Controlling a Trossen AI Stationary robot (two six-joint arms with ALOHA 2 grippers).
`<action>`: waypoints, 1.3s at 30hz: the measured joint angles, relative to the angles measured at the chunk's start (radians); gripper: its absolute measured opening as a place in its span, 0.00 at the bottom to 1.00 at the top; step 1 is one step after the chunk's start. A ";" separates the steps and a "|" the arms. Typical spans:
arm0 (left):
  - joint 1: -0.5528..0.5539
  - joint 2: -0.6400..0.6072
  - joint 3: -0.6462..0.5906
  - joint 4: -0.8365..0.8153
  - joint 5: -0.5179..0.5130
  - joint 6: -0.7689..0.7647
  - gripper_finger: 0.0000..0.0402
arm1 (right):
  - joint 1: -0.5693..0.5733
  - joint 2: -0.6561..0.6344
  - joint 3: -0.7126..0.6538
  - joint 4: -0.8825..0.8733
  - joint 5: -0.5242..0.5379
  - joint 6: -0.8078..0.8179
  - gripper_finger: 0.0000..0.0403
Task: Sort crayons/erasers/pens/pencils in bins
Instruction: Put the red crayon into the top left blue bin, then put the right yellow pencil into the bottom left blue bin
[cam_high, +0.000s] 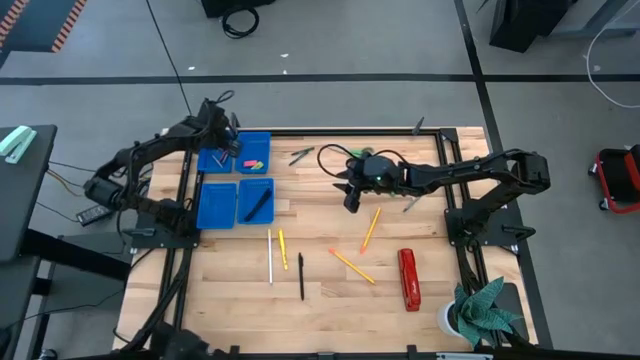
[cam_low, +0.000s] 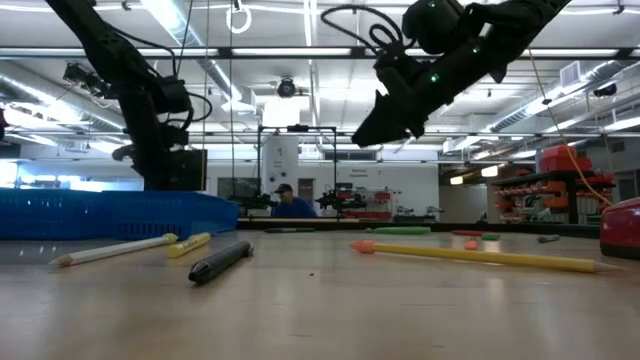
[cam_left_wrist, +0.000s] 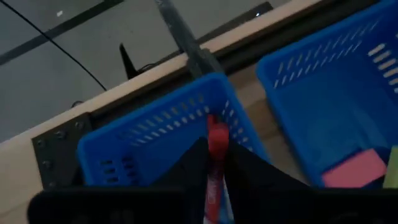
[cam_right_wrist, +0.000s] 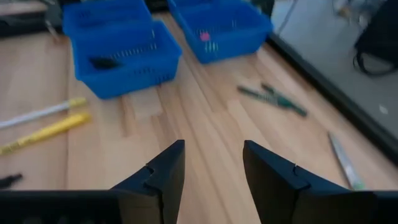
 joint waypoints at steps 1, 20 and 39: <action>-0.008 0.005 0.000 0.002 0.000 -0.007 0.15 | 0.000 0.000 0.000 0.021 -0.008 -0.017 0.42; -0.109 -0.147 0.084 -0.177 -0.040 -0.055 0.16 | -0.033 0.000 0.000 -0.107 0.257 -0.159 0.42; -0.600 -0.560 0.090 0.020 -0.039 0.094 0.15 | -0.204 0.087 0.014 -0.036 0.063 0.001 0.42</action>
